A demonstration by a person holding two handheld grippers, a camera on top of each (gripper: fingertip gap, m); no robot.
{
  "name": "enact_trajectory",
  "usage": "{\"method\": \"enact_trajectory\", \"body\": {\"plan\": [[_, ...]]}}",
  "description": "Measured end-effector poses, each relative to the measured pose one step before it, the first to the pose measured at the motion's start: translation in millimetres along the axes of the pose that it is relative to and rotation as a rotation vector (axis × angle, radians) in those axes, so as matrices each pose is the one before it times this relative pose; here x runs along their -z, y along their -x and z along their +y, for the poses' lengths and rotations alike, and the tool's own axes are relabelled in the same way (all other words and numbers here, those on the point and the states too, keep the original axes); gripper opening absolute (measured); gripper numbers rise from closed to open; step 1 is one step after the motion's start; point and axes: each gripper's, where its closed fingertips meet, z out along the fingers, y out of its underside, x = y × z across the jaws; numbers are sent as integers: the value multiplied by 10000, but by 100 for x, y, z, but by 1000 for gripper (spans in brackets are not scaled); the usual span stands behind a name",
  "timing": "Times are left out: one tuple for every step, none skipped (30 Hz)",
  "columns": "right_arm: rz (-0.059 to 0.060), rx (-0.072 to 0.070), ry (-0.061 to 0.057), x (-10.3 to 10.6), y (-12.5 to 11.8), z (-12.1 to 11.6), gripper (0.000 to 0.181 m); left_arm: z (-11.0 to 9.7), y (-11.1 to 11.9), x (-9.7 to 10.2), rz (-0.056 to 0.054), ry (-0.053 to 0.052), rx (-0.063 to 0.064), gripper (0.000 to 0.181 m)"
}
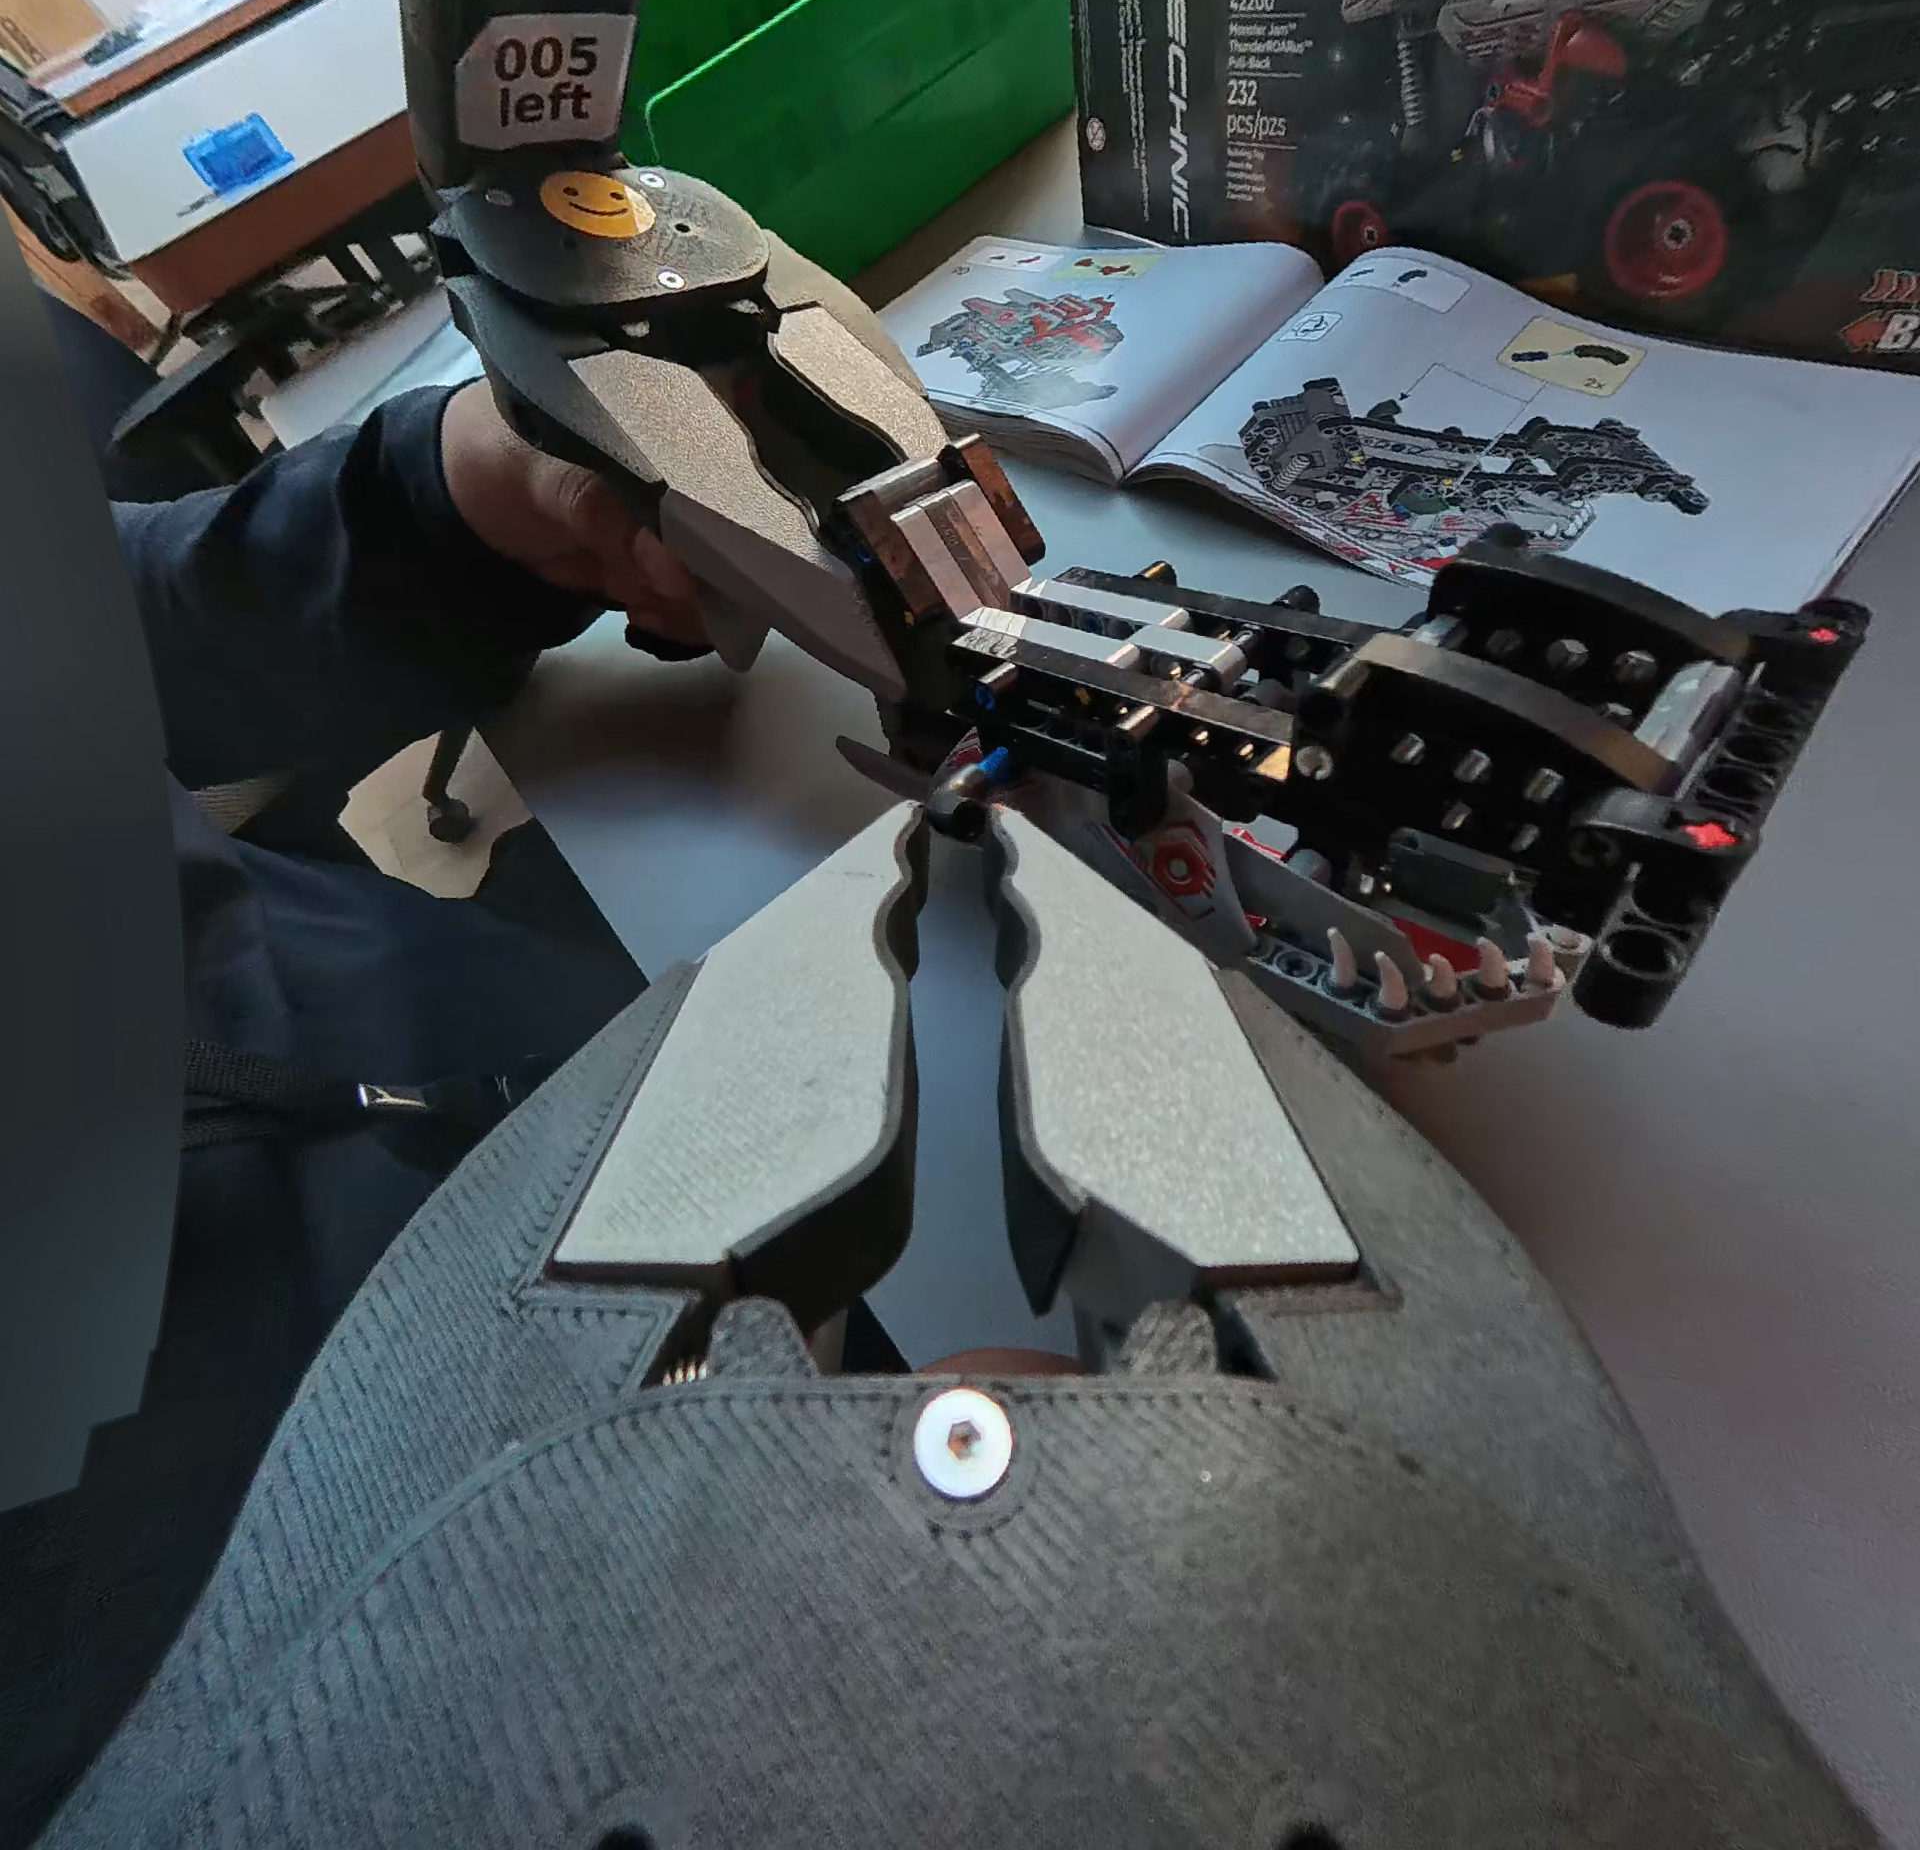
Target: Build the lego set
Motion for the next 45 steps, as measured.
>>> {"method": "enact_trajectory", "body": {"plan": [[-38,-24,-36,-2,64,40,7,19,-21,-11,-16,-6,-9,34],[-74,-7,-64,0,165,-28,7,6,-35,-10,-26,0,-23,34],[-36,-6,-61,-6,105,-52,7,-3,-29,-17,-45,6,-33,34],[36,6,-31,-9,-20,-4,7,4,-52,-30,-50,12,-64,34],[6,12,-5,-30,-18,26,7,13,-46,-26,-65,26,-112,34],[-87,-32,-8,-35,108,32,7,12,-50,-30,-73,31,-135,34],[-69,-66,-32,0,44,-10,7,14,-27,-9,-75,27,-119,34],[-9,-52,-60,45,-46,-19,7,0,-7,-15,-74,21,-87,33],[-16,-58,-17,19,-49,66,7,6,2,-10,-67,22,-79,33],[-17,-59,-31,23,-17,63,7,1,-28,-15,-51,14,-107,33],[-4,-39,-100,55,-7,-19,7,20,-42,-18,-52,15,-139,34],[-6,-20,-93,39,22,-18,7,18,-57,-35,-49,13,-124,33],[-1,2,-82,24,30,21,7,29,-57,-32,-61,25,-110,33],[-7,15,-130,21,44,-42,7,25,-90,-33,-64,24,-131,33],[-11,12,-186,22,54,-107,7,13,-112,-32,-61,14,-114,34],[-3,34,-173,24,22,-41,7,-20,-99,-41,-73,1,-30,34],[22,41,-116,53,-32,48,7,-14,-83,-19,-73,17,15,34],[44,62,-58,94,-67,131,7,17,-113,-13,-25,27,-3,34],[77,128,-16,106,-79,230,7,9,-66,-20,-46,16,4,34],[60,219,-15,58,-28,293,7,-8,-52,-15,-38,6,30,34],[33,225,4,24,13,332,7,-3,-26,-10,-25,16,25,34],[0,168,5,22,42,291,7,-10,23,2,-7,20,41,34],[-40,100,-64,63,119,96,7,-34,47,18,30,16,135,34],[-52,74,-142,127,161,-118,7,-102,-65,54,118,-2,223,36],[10,91,-168,181,103,-257,7,-233,-228,143,203,-80,242,37],[-13,123,-178,229,139,-330,7,-211,-187,200,150,-103,168,39],[-50,112,-165,217,197,-326,7,-188,-132,228,59,-124,56,39],[-60,82,-125,175,164,-232,7,-71,-78,222,-9,-79,-22,38],[-19,36,-55,118,40,-55,7,51,-32,150,-52,-12,-32,38],[35,-17,46,27,-125,173,7,120,21,75,-92,37,-6,39],[12,-22,49,6,-89,223,7,136,51,62,-111,50,-1,41],[-36,-5,-50,28,23,64,7,66,193,145,-215,22,5,45],[-70,-16,-68,70,116,-25,7,-102,396,330,-388,-45,-59,48],[-72,-38,-28,82,154,-44,7,-297,496,546,-528,-139,-230,49],[-62,-33,-8,88,155,-76,6,-397,231,654,-472,-137,-424,50],[-35,-10,-18,108,139,-98,6,-496,-110,685,-366,-106,-503,49],[-24,-7,-26,98,117,-90,6,-613,-552,605,-140,-106,-593,48],[-29,-47,9,39,70,7,6,-576,-700,418,-34,-97,-636,46],[-53,-81,32,-43,35,116,7,-347,-637,173,6,14,-577,46],[-78,-88,-3,-81,69,83,7,-129,-588,-18,81,127,-473,46],[-153,-81,-72,-62,231,-61,7,-66,-759,-154,236,113,-451,45],[-226,-64,-102,-44,417,-189,7,90,-733,-273,222,188,-454,41],[-181,6,-84,-19,416,-227,7,185,-415,-389,14,254,-446,40],[-77,78,-26,4,293,-161,7,95,-384,-435,-38,194,-544,37],[-67,77,40,-14,249,-47,6,-86,-524,-411,-24,59,-703,33]]}}
